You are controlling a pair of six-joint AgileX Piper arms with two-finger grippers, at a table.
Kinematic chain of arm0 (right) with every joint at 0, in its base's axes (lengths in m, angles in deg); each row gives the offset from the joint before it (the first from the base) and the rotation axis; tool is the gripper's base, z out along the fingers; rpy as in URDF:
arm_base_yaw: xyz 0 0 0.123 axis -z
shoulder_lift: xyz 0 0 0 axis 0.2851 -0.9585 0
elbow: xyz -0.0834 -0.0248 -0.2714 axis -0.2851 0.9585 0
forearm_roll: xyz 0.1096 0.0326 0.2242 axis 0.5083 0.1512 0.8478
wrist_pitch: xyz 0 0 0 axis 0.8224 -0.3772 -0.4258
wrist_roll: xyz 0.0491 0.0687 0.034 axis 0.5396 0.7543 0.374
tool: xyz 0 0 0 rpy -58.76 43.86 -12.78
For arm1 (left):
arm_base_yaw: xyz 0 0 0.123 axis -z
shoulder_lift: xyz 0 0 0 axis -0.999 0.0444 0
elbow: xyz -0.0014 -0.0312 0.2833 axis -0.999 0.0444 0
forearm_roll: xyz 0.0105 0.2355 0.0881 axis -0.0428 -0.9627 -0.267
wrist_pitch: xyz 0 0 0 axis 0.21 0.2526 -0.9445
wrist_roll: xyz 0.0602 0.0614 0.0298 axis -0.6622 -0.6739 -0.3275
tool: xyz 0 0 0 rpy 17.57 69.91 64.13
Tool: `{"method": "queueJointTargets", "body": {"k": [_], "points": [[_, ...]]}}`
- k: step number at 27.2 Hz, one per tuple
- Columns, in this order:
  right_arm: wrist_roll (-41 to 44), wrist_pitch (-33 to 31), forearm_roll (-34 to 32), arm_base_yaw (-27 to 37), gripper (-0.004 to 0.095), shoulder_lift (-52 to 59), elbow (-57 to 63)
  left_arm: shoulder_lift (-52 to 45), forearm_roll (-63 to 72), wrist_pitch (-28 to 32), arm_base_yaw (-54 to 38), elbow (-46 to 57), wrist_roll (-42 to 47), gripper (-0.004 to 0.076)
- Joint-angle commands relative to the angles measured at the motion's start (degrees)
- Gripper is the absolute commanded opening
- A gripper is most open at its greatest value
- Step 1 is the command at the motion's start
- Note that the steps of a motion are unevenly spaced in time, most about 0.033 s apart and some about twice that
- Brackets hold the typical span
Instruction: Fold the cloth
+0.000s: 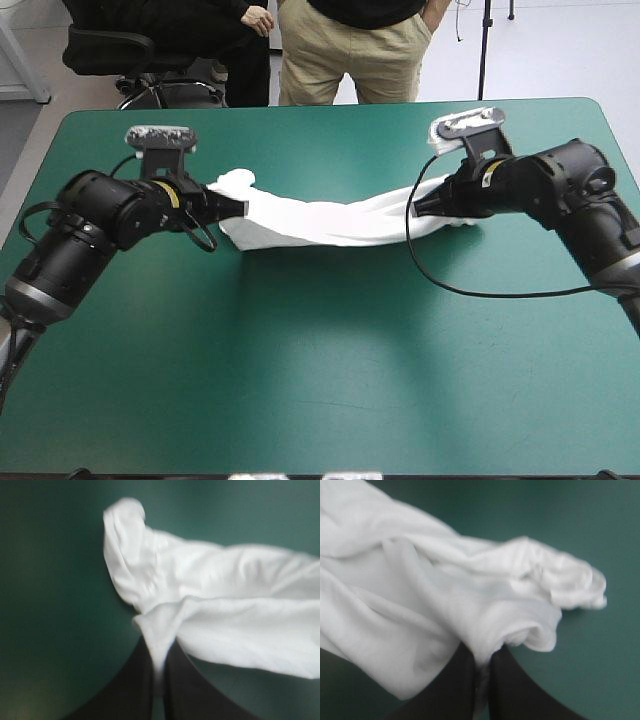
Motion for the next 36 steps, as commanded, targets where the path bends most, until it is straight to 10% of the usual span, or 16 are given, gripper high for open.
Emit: {"method": "queueJointTargets", "body": {"k": [1,20,36], "points": [[-2.4,2.4,-0.5,0.3,-0.0018,3.2,-9.1,-2.1,-1.5,4.6,0.0,-9.9,-1.4,-0.0012],[-19.7,11.0,8.1,0.3,-0.0017,3.2,-49.8,-2.3,5.0,23.0,0.1,-49.0,-21.6,-0.0018],[-17.6,12.9,4.1,0.3,-0.0017,-1.2,-46.4,4.1,-2.3,17.6,0.1,-49.6,-22.2,-0.0018]]}}
